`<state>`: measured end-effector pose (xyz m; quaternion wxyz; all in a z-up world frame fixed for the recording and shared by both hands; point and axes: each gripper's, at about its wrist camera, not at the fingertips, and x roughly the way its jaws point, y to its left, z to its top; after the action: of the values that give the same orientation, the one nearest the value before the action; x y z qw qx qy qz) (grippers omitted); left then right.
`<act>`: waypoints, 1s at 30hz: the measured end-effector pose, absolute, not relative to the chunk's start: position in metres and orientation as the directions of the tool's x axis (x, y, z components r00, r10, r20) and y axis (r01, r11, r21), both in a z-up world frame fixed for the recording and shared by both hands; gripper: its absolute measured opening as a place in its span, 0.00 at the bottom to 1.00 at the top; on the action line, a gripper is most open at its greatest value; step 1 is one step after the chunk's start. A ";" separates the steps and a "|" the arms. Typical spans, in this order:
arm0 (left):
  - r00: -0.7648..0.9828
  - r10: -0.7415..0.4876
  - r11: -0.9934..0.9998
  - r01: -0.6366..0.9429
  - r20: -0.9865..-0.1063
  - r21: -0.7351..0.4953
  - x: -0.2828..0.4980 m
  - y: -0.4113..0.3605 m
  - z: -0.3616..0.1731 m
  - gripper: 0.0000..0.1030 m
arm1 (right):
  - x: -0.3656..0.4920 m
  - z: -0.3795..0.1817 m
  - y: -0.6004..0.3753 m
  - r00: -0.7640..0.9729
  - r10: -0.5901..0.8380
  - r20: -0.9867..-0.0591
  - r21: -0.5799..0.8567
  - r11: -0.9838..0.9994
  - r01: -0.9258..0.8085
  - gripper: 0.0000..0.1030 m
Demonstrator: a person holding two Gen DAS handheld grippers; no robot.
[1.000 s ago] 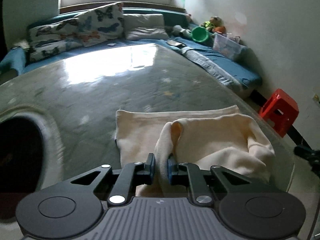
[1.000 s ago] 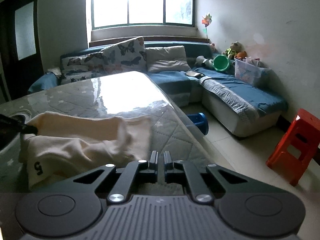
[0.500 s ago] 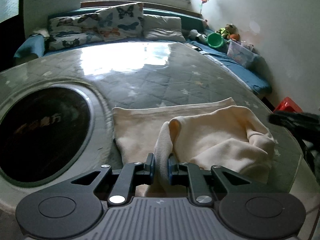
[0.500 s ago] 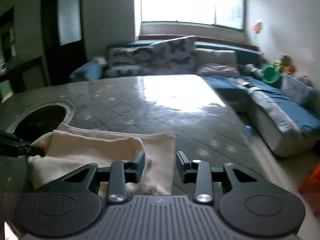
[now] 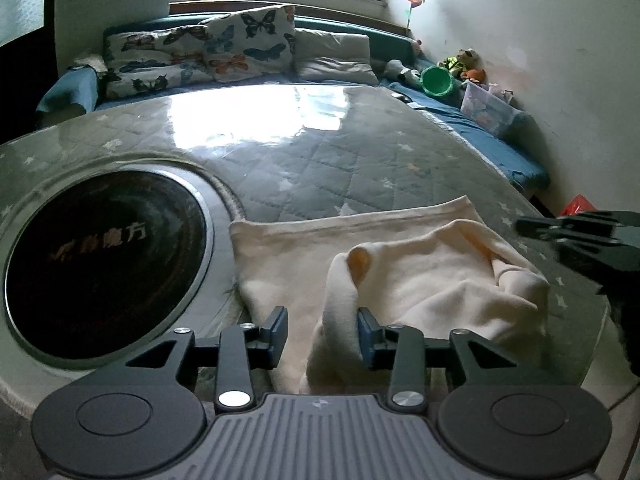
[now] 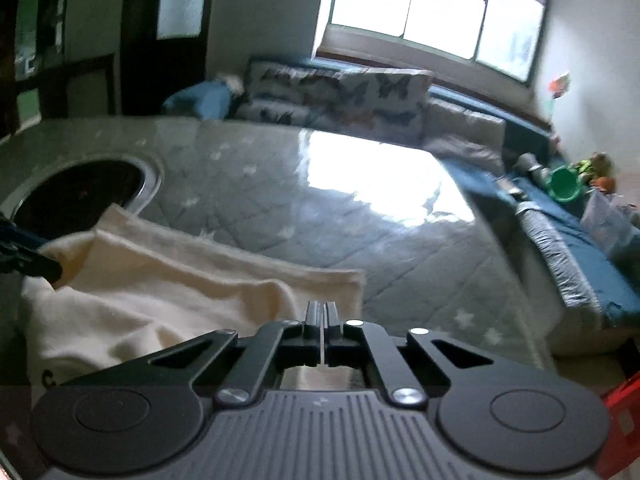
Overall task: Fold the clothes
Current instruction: 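Lift the sweatshirt with both grippers and shake it out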
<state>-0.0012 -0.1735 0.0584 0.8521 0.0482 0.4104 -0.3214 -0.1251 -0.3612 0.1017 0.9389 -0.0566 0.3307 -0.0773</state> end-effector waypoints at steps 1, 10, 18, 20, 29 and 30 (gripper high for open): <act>0.452 -0.513 0.783 0.595 -0.730 -0.182 0.000 -0.175 0.058 0.39 | -0.132 0.106 -0.363 0.776 -0.198 -0.599 -0.164 0.979 0.123 0.00; 0.429 -0.534 0.759 0.623 -0.729 -0.190 -0.003 -0.177 0.054 0.12 | -0.129 0.112 -0.371 0.762 -0.087 -0.641 -0.084 0.996 0.043 0.27; 0.447 -0.545 0.756 0.628 -0.709 -0.186 -0.017 -0.165 0.057 0.10 | -0.067 0.083 -0.376 0.680 -0.032 -0.732 -0.056 0.998 -0.013 0.28; 0.449 -0.545 0.758 0.624 -0.708 -0.188 -0.018 -0.163 0.057 0.10 | -0.060 0.076 -0.372 0.664 -0.035 -0.747 -0.069 0.997 -0.026 0.16; 0.466 -0.533 0.780 0.594 -0.706 -0.197 -0.014 -0.153 0.058 0.09 | -0.119 0.106 -0.347 0.802 -0.290 -0.523 -0.326 0.937 0.126 0.04; 0.467 -0.532 0.781 0.592 -0.706 -0.198 -0.015 -0.151 0.058 0.09 | -0.133 0.109 -0.348 0.805 -0.339 -0.487 -0.352 0.920 0.174 0.04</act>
<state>-0.0146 -0.1514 0.0582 0.8555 0.0376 0.3984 -0.3286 -0.1325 -0.3480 0.1090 0.9386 -0.1468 0.2808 -0.1365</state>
